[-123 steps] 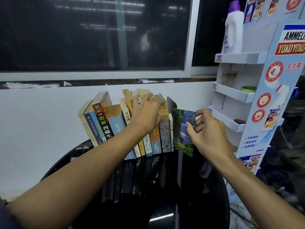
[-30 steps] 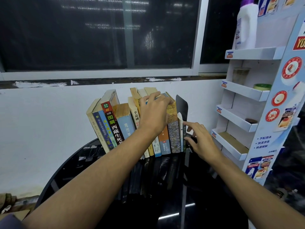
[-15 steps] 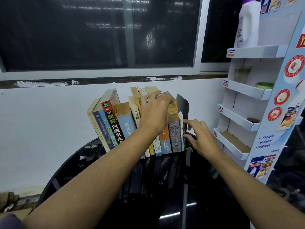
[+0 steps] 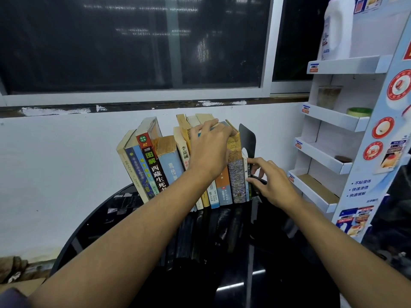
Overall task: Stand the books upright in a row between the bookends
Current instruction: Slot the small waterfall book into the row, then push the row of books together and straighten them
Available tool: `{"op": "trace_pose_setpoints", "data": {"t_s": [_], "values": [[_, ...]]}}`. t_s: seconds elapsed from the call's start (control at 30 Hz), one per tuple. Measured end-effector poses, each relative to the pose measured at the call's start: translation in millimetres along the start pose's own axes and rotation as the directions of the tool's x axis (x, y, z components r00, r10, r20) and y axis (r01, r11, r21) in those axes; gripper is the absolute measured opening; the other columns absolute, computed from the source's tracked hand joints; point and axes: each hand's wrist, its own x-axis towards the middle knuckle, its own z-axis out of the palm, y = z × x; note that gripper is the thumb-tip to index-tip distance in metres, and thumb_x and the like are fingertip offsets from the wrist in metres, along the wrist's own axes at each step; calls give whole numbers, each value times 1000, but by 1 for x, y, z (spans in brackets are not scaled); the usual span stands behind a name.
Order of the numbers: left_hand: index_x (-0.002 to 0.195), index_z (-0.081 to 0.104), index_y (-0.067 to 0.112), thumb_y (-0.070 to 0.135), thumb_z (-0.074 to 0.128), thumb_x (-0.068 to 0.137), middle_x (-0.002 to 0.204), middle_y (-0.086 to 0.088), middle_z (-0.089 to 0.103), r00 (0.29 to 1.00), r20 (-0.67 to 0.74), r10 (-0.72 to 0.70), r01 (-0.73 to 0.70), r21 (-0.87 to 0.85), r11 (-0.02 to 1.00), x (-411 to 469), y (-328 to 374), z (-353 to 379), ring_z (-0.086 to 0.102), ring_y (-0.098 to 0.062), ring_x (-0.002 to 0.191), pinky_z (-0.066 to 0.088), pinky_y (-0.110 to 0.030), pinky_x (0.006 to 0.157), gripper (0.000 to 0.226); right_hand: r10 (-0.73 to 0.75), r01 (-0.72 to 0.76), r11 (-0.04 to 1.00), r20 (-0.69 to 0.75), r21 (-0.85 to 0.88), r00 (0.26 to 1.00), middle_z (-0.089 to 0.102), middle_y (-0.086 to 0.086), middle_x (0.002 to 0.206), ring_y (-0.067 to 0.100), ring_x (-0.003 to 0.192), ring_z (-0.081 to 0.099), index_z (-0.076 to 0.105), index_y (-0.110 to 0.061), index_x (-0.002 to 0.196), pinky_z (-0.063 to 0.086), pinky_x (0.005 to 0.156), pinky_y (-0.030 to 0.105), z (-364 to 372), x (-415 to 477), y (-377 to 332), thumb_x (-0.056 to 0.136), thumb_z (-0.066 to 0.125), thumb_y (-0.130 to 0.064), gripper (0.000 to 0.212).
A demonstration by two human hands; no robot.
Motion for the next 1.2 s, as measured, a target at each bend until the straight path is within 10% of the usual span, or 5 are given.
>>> {"op": "trace_pose_setpoints", "data": {"t_s": [0.4,0.57,0.9,1.2], "values": [[122,60,32,19,77,82,133,11,62,1000,-3,17,-17,11,1000,-1,0,1,34,-19,143,22,-42,108,46,-6,5,999,-23,-43,1000,61,-11,96,0,88,50,55,-30,133,36,69,6,2,-1,-2,89,75,-22,48],[137,55,30,30,72,86,140,9,59,999,-27,47,-47,1,999,-14,1,-1,26,-19,148,12,-46,119,53,-25,38,992,105,-119,994,56,-19,104,7,90,45,43,-34,142,44,79,32,-15,-4,-8,92,69,-35,56],[161,1,27,29,63,96,167,11,-17,995,-42,-92,79,-240,968,-114,-14,-13,-21,-13,153,-6,-48,124,90,-286,289,947,39,-137,957,49,-16,114,0,103,48,49,-24,141,45,88,27,-56,22,-69,97,60,-34,46],[158,-14,17,29,69,92,164,2,-28,954,-41,-297,285,-176,942,-159,-60,-16,-24,-21,152,0,-61,122,108,-556,601,785,257,-149,790,46,-9,151,7,140,38,41,-31,150,37,115,40,-49,78,-149,100,49,-48,53]]}}
